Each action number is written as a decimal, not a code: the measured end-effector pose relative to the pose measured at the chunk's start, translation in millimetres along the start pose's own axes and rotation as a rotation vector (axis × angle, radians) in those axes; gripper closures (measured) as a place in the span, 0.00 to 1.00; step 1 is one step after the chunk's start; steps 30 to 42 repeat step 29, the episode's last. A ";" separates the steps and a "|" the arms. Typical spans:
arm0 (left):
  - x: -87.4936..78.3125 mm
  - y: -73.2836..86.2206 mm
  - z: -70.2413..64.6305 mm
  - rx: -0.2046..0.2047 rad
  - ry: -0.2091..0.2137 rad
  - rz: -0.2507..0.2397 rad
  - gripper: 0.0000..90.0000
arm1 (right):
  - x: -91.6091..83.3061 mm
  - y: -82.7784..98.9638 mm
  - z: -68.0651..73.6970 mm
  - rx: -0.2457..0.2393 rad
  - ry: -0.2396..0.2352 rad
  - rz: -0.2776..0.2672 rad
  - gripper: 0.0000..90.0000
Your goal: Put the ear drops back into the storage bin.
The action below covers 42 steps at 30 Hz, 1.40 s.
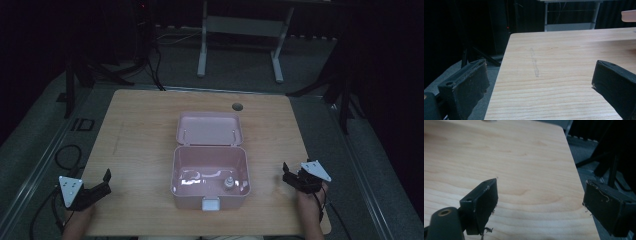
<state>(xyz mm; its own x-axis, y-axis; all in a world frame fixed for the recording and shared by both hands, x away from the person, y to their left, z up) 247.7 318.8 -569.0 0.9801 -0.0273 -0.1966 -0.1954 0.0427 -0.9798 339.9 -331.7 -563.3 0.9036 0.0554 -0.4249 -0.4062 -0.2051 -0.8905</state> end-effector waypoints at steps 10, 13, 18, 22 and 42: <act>0.1 0.0 0.3 -0.003 0.003 -0.001 0.01 | -3.7 -3.8 -3.5 0.051 -0.020 -0.096 0.13; 0.1 0.0 0.2 -0.003 0.003 -0.001 0.01 | -5.2 -5.0 -4.6 0.063 -0.035 -0.119 0.13; 0.0 0.0 0.1 -0.001 0.002 -0.001 0.01 | -6.0 -5.7 -3.3 0.058 -0.041 -0.126 0.12; -0.1 0.0 0.1 -0.001 0.003 -0.001 0.01 | -5.1 -5.6 -2.4 0.048 -0.039 -0.117 0.12; -0.1 0.0 0.0 -0.001 0.004 -0.003 0.01 | -2.7 -4.6 -1.6 0.036 -0.044 -0.092 0.13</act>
Point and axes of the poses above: each handheld gripper's, and its own axes: x roughly forward along the jaws, y roughly out of its underside, z roughly to its left, the point moved 3 cm from there along x, roughly forward along the jaws, and after that the axes turned 1 degree about y, right-handed, at the moved point
